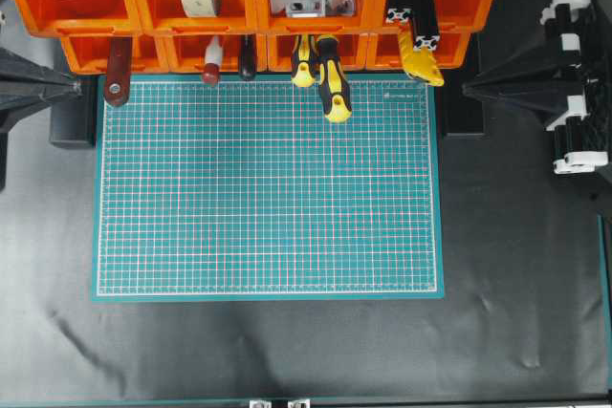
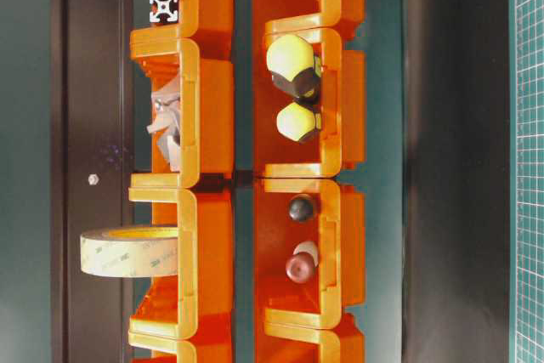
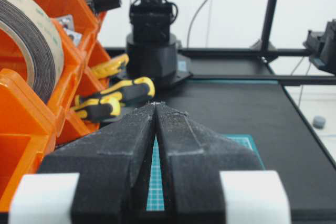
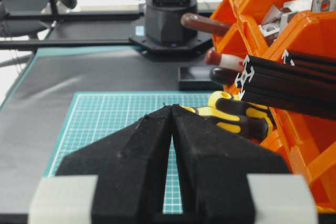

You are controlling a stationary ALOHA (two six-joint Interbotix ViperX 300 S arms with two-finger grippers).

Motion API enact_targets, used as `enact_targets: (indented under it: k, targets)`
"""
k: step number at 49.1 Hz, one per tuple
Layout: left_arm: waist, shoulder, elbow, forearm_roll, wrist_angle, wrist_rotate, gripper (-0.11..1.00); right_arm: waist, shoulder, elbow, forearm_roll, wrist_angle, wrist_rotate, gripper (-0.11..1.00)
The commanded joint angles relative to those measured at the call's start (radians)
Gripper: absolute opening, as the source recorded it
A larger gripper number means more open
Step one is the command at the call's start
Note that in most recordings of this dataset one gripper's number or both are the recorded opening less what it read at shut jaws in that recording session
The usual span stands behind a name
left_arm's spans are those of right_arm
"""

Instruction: Pick screwdriver from container rack with right arm.

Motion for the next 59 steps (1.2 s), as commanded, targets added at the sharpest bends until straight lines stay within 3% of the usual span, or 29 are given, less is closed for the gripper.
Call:
enact_targets:
  k: [1,4,7,13,26,36,44,53,59]
  targets:
    - [0.002,0.031,-0.034,0.028,0.023,-0.02,0.06,0.003,0.011,-0.028,0.009,-0.011,0.012,0.02]
    - [0.002,0.04,-0.054,0.029,0.052,-0.031,0.03,0.009,0.014,-0.049,0.018,0.011,0.023,0.05]
    - [0.0,0.052,-0.072,0.029,0.074,-0.038,0.0,0.015,0.021,-0.075,0.02,0.048,0.049,-0.01]
    - [0.0,0.058,-0.104,0.029,0.104,-0.04,0.0,0.029,0.04,-0.146,0.018,0.16,0.1,-0.01]
    - [-0.002,0.044,-0.126,0.029,0.169,-0.041,0.0,0.101,0.133,-0.327,0.011,0.376,0.103,-0.01]
    - [-0.003,-0.006,-0.146,0.029,0.218,-0.043,0.0,0.179,0.313,-0.546,-0.052,0.594,0.103,-0.01]
    - [-0.017,-0.043,-0.153,0.029,0.276,-0.044,0.0,0.242,0.445,-0.695,-0.176,0.776,0.106,-0.01]
    - [-0.031,-0.058,-0.158,0.031,0.304,-0.044,0.0,0.314,0.574,-0.778,-0.345,0.94,0.138,-0.01]
    - [-0.044,-0.058,-0.158,0.029,0.31,-0.044,0.0,0.36,0.655,-0.825,-0.509,1.043,0.218,-0.01]
